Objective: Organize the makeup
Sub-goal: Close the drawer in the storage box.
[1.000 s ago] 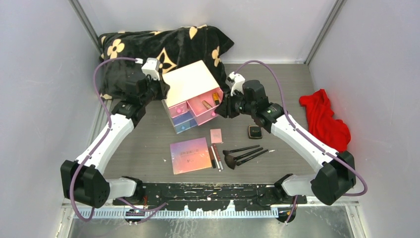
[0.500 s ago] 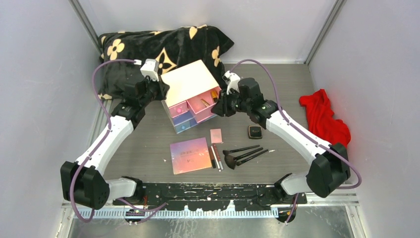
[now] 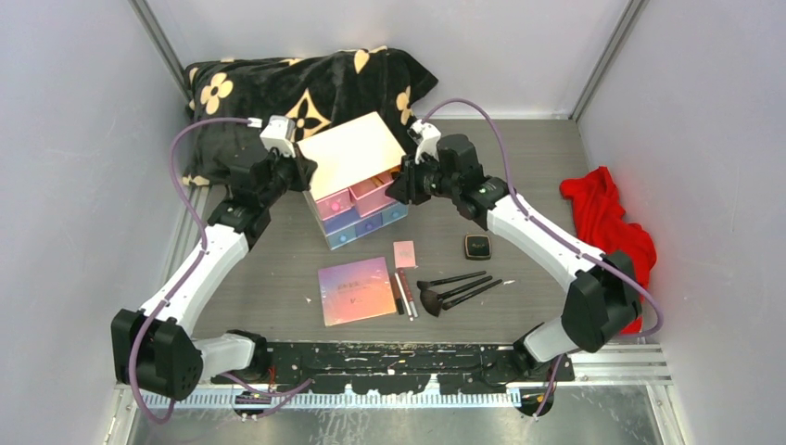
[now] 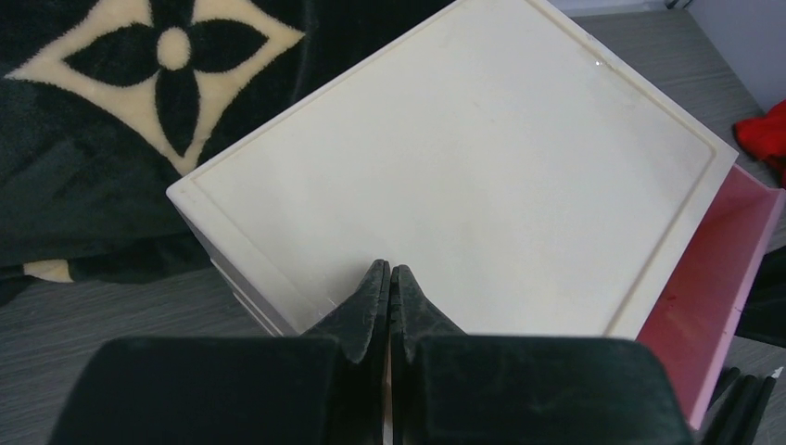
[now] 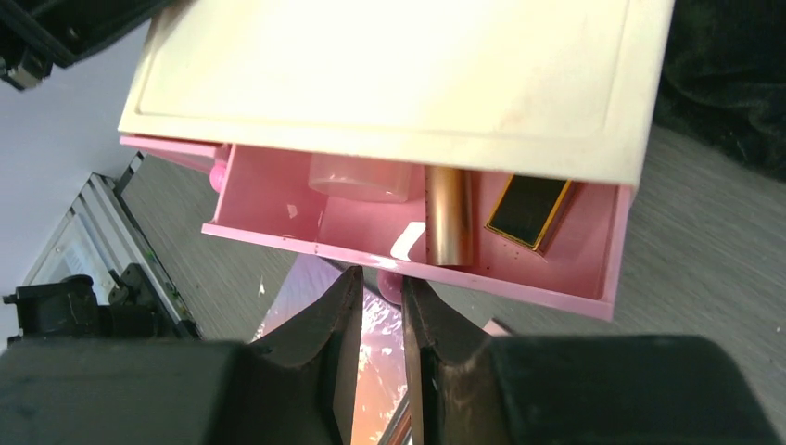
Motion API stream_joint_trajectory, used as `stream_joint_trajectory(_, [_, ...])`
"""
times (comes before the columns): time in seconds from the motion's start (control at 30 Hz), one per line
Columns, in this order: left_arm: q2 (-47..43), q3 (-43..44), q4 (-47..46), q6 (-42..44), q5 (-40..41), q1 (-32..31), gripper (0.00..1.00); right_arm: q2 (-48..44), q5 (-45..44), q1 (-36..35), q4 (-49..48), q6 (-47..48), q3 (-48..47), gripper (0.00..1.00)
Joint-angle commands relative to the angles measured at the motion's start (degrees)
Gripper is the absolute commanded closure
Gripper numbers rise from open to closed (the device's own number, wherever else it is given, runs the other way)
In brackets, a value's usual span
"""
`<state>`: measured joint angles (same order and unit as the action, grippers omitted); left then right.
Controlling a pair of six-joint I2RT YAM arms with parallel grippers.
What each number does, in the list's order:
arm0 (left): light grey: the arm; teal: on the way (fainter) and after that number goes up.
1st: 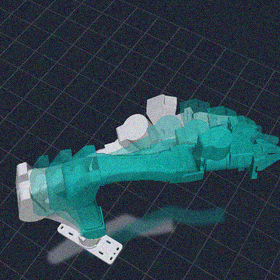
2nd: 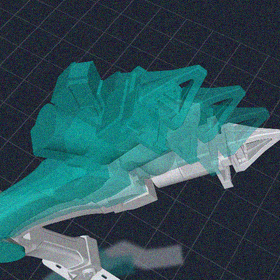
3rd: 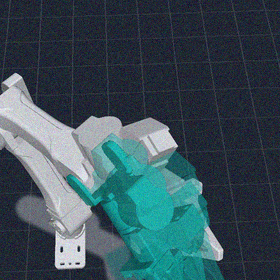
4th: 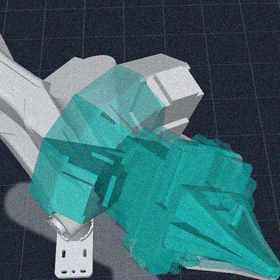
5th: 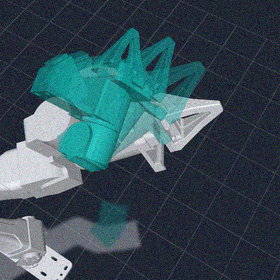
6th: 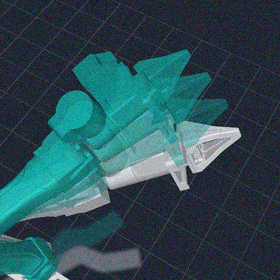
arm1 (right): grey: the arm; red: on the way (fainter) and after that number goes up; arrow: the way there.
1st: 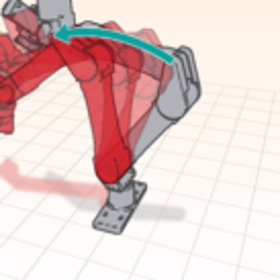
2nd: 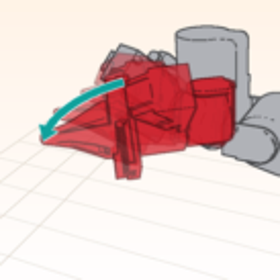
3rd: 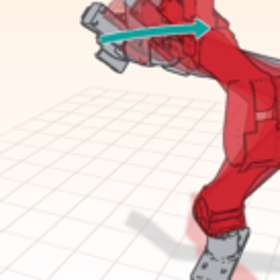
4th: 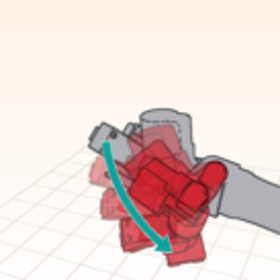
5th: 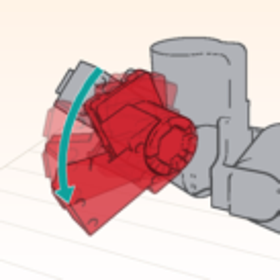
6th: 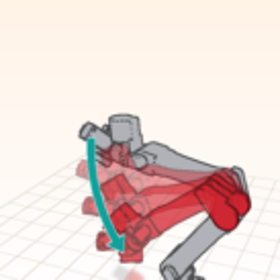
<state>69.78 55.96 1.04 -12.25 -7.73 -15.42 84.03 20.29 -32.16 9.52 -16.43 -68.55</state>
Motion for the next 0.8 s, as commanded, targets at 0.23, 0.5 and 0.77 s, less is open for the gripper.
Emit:
stream_joint_trajectory(0.23, [0.01, -4.82, 13.06, -0.39, -0.46, 0.23, 1.0, 5.17, -1.82, -1.07, -15.91, -1.56, -6.77, 0.72])
stream_joint_trajectory(0.5, [-0.17, -5.28, 13.05, -0.29, -0.23, 0.33, 1.0, 6.82, -8.18, -4.25, -22.06, 0.21, -4.13, 0.72])
stream_joint_trajectory(0.77, [-0.6, -4.34, 13.94, 0.09, 0.51, 0.44, 1.0, 3.26, -10.86, -5.5, -16.19, 2.74, -3.61, 0.7])
